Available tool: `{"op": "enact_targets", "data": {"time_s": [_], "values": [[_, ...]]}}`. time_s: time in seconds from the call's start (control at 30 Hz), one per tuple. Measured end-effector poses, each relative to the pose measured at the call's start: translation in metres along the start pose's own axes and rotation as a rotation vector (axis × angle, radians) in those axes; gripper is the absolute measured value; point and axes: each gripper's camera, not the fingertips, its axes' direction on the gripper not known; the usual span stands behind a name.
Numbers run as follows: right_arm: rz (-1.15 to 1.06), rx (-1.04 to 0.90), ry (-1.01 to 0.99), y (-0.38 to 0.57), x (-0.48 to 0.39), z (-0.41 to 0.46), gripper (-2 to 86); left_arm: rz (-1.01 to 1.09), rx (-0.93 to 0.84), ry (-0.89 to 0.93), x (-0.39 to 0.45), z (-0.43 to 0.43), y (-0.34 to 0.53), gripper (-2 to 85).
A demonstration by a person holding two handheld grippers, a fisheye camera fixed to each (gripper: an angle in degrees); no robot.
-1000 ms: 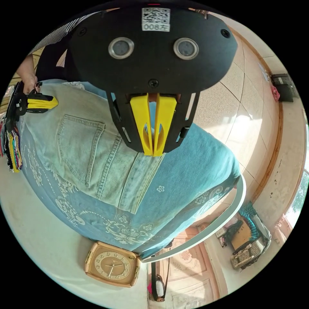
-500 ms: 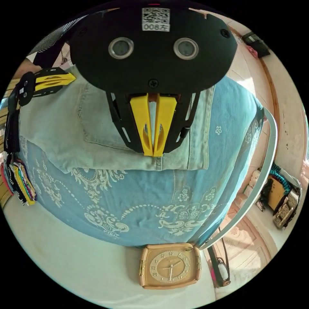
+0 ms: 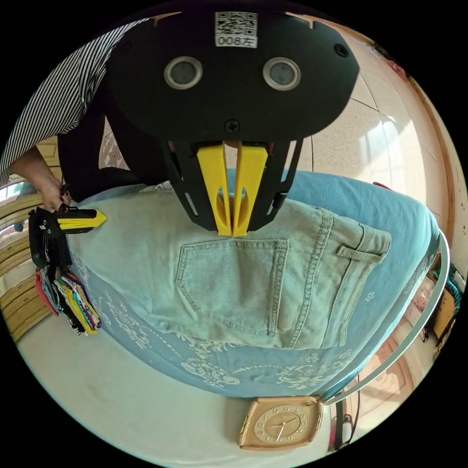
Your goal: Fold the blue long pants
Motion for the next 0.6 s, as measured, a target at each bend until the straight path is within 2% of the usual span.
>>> {"op": "enact_targets", "data": {"time_s": [0.1, 0.2, 0.3, 0.37, 0.43, 0.5, 0.6], "values": [[0.091, 0.002, -0.064, 0.017, 0.01, -0.029, 0.1, -0.069, -0.004, 0.049, 0.022, 0.0, -0.012, 0.2], [0.138, 0.096, -0.025, 0.038, 0.005, -0.088, 0.1, 0.036, 0.105, 0.079, 0.074, -0.015, -0.02, 0.1], [0.238, 0.133, -0.016, 0.073, 0.021, -0.134, 0.1, 0.192, 0.008, 0.083, 0.138, 0.007, -0.028, 0.1], [0.314, 0.117, -0.009, 0.098, 0.037, -0.151, 0.1, 0.261, -0.215, 0.008, 0.179, 0.048, -0.035, 0.1], [0.372, 0.169, -0.104, 0.131, 0.058, -0.176, 0.1, 0.251, -0.19, -0.028, 0.201, 0.052, -0.042, 0.2], [0.432, 0.196, -0.161, 0.151, 0.068, -0.205, 0.1, 0.254, -0.226, 0.011, 0.222, 0.055, -0.053, 0.2], [0.46, 0.297, -0.07, 0.188, 0.072, -0.269, 0.2, 0.309, -0.155, 0.029, 0.271, 0.048, -0.067, 0.2]]}}
